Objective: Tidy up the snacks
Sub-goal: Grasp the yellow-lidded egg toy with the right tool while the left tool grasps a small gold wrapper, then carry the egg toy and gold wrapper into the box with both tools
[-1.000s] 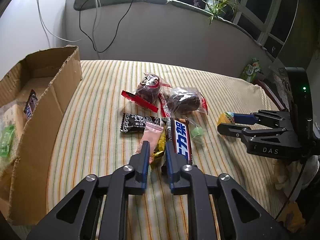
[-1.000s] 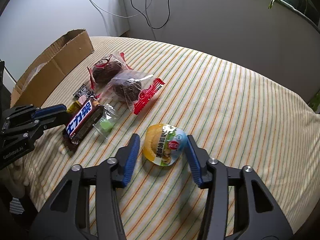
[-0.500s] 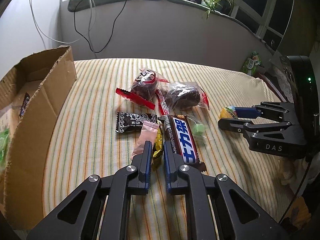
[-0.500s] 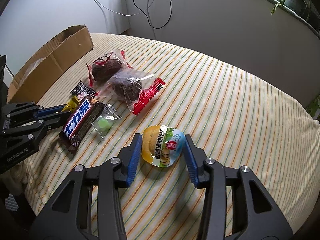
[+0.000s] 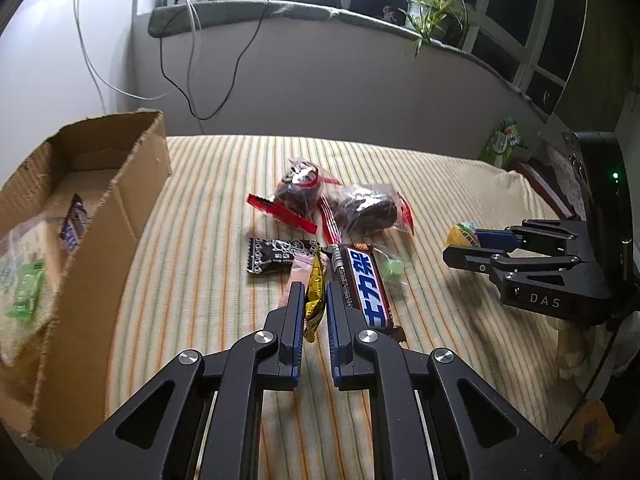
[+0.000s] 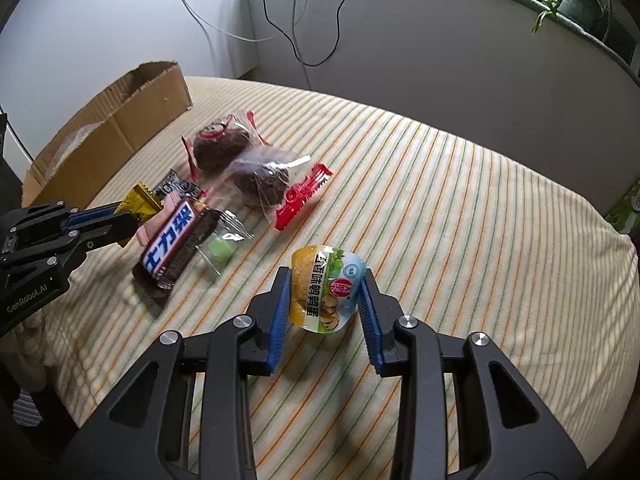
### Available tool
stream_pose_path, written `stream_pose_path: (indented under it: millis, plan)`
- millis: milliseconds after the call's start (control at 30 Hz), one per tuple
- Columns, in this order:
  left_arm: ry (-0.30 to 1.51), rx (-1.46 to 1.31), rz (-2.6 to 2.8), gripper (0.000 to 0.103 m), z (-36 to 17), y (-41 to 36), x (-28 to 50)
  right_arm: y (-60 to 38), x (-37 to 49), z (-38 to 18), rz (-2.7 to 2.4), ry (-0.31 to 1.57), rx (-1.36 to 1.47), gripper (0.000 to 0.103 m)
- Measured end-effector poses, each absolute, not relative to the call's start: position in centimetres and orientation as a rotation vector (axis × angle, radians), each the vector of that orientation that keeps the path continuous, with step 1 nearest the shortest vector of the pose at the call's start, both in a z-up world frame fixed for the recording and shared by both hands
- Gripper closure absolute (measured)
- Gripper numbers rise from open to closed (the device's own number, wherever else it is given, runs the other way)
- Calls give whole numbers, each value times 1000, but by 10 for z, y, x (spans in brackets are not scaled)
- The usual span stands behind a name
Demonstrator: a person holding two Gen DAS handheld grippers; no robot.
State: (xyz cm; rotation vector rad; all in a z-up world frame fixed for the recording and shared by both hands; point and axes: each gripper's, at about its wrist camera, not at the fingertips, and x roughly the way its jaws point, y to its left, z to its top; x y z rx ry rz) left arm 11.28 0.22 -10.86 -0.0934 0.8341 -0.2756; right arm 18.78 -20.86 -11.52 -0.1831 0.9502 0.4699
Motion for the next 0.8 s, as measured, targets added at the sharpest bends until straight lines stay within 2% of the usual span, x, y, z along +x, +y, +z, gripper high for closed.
stream_pose_path:
  millis: [367,800]
  plan:
    - [772,-118,-233,94,-85,24,96,-195,175,-76,506,870,-186,69]
    - [707,-161,-111,94,-65,87,85,-126,175,-46,608,797,-226,69]
